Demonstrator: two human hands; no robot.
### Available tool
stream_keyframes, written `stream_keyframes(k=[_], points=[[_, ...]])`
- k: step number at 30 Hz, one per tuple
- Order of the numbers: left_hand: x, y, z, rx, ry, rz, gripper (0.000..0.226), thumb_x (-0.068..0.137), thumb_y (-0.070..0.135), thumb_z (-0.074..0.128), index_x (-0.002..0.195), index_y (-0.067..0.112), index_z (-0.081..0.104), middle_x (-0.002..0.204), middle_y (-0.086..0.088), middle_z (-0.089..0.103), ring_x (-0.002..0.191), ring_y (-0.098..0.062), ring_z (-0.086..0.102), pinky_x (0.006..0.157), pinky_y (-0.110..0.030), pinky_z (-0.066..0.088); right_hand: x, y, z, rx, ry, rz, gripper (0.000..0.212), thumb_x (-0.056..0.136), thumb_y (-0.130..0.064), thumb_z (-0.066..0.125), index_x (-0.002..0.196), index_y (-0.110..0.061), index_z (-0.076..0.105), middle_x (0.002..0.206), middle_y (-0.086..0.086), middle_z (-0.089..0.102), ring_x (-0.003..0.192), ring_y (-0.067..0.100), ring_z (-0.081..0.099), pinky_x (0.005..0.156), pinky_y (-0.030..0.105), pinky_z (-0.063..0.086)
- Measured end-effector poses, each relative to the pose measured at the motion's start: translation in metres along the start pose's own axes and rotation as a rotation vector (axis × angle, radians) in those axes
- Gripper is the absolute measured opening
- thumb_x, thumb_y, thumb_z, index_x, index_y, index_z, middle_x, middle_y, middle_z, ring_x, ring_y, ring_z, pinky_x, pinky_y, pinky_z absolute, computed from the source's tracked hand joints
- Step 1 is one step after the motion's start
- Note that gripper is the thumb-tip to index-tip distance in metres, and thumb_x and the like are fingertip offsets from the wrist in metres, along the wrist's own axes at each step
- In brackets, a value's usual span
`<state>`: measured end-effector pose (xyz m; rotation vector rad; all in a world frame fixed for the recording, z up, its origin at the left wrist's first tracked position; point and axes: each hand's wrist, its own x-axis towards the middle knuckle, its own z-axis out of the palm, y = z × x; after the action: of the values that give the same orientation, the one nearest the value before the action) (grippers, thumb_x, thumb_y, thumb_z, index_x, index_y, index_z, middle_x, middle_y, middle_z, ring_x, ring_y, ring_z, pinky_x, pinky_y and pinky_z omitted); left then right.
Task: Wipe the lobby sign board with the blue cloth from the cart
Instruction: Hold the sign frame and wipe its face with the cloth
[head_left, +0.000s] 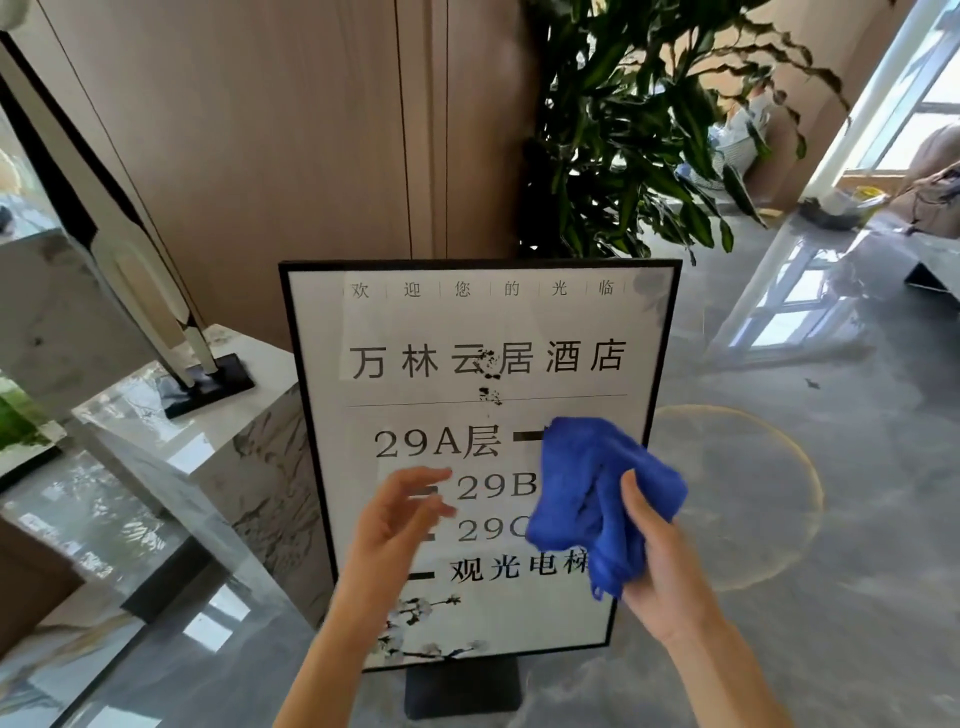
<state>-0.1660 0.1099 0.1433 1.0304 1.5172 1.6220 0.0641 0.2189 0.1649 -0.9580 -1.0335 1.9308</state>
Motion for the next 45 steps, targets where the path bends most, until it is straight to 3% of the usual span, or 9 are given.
stream_keyframes(k=[2,8,16,21,26,33,39,42,45], points=[[0.007,0.003,-0.022,0.027,0.134,0.029,0.023,0.096,0.004,0.058,0.107,0.021,0.069,0.103,0.0,0.074,0.09,-0.021,0.071,0.086,-0.037,0.055,0.01,-0.016,-0.009,-0.072,0.058,-0.106,0.064,0.093,-0.05,0.052,0.106,0.012,0.064,0.043,0.011,0.042,0.033,0.022,0.039,0.039,0.028,0.036],[0.036,-0.007,-0.072,-0.051,0.541,0.026,0.016,0.097,0.012,0.058,0.102,0.024,0.067,0.096,0.009,0.069,0.089,-0.006,0.064,0.081,-0.026,0.049,0.034,-0.055,-0.02,-0.256,0.297,-0.412,0.039,0.1,-0.043,0.05,0.093,-0.005,0.055,0.048,0.004,0.047,0.035,0.018,0.034,0.04,0.03,0.023],[0.08,-0.015,-0.085,-0.113,0.376,0.028,0.044,0.099,0.049,0.043,0.142,0.043,0.039,0.119,0.018,0.064,0.104,0.001,0.064,0.085,-0.026,0.051,0.09,-0.045,0.028,-0.59,0.455,-0.597,0.028,0.103,-0.041,0.05,0.09,-0.017,0.057,0.074,-0.004,0.059,0.067,0.005,0.058,0.066,0.028,0.049],[0.095,-0.035,-0.089,-0.072,0.3,-0.003,0.038,0.096,0.064,0.042,0.117,0.037,0.058,0.107,0.013,0.068,0.103,-0.014,0.065,0.087,-0.038,0.055,0.112,-0.024,0.049,-0.604,0.563,-0.66,0.029,0.104,-0.044,0.046,0.082,-0.028,0.056,0.081,0.0,0.063,0.076,0.012,0.062,0.084,0.049,0.054],[0.102,-0.046,-0.089,-0.054,0.282,0.037,0.026,0.098,0.055,0.039,0.094,0.04,0.059,0.086,0.016,0.068,0.076,-0.001,0.064,0.072,-0.035,0.051,0.112,-0.02,0.065,-0.528,0.535,-0.69,0.027,0.09,-0.063,0.04,0.078,-0.06,0.064,0.073,-0.036,0.065,0.074,-0.02,0.06,0.063,0.0,0.043],[0.107,-0.052,-0.091,-0.059,0.285,0.051,0.024,0.097,0.048,0.038,0.091,0.035,0.057,0.086,0.006,0.063,0.077,-0.013,0.059,0.07,-0.036,0.052,0.139,-0.025,0.053,-0.587,0.696,-0.964,0.034,0.093,-0.052,0.054,0.106,-0.024,0.04,0.099,0.001,0.055,0.089,0.014,0.057,0.083,0.034,0.049],[0.111,-0.055,-0.09,-0.061,0.29,0.054,0.024,0.094,0.051,0.039,0.087,0.049,0.062,0.08,0.021,0.069,0.068,0.004,0.064,0.06,-0.013,0.055,0.15,-0.036,0.046,-0.558,0.732,-1.181,0.051,0.094,-0.034,0.07,0.136,-0.039,0.043,0.12,-0.026,0.057,0.107,0.014,0.063,0.091,0.03,0.053],[0.11,-0.055,-0.091,-0.073,0.298,0.049,0.023,0.09,0.059,0.043,0.089,0.05,0.064,0.084,0.02,0.071,0.071,0.004,0.066,0.061,-0.015,0.057,0.153,-0.035,0.04,-0.641,0.768,-1.283,0.048,0.094,-0.027,0.072,0.133,-0.04,0.048,0.125,-0.013,0.052,0.109,0.024,0.061,0.088,0.038,0.054],[0.109,-0.053,-0.09,-0.092,0.301,0.041,0.036,0.077,0.082,0.051,0.09,0.051,0.064,0.085,0.021,0.071,0.072,0.003,0.067,0.061,-0.015,0.057,0.158,-0.031,0.035,-0.807,0.816,-1.384,0.028,0.096,-0.019,0.069,0.121,-0.014,0.057,0.117,0.024,0.05,0.11,0.009,0.055,0.09,0.018,0.046]])
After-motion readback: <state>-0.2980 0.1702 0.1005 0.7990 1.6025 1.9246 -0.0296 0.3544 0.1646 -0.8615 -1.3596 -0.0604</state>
